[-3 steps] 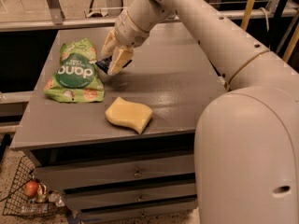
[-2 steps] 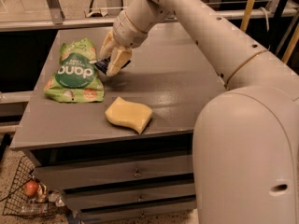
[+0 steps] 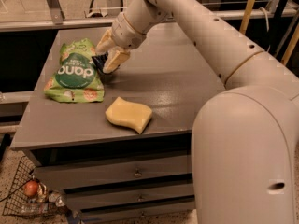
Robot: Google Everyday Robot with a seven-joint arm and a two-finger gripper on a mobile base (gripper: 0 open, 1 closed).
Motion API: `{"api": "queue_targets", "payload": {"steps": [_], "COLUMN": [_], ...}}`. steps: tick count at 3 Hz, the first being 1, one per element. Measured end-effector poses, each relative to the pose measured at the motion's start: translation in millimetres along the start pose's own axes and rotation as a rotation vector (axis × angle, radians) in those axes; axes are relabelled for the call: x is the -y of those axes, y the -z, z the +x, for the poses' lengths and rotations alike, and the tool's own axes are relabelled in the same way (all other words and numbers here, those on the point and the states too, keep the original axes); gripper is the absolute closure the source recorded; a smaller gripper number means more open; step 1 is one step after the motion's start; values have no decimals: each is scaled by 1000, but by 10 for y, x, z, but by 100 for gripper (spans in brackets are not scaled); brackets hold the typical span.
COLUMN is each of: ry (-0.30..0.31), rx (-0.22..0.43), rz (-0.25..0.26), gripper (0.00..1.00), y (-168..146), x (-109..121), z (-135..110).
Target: Move rxbar blueberry near green rice chip bag
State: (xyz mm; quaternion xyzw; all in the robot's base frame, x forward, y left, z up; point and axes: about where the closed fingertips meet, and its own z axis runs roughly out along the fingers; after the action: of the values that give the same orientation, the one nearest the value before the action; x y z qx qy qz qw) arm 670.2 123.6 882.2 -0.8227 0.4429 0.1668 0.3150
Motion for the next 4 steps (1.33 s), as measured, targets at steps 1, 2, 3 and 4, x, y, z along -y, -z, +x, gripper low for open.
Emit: {"api": "queue_targets", "payload": {"steps": [1,2,3,4], "ry": [0,2,-32,-143], "rx": [2,-20,-101,-171], "rz": [-4,-1,18,66], "gripper": [0,0,0,0], "y": [-31,25,343,755], "x": [0,5,-50,-255], "z": [-3,14,240,696]}}
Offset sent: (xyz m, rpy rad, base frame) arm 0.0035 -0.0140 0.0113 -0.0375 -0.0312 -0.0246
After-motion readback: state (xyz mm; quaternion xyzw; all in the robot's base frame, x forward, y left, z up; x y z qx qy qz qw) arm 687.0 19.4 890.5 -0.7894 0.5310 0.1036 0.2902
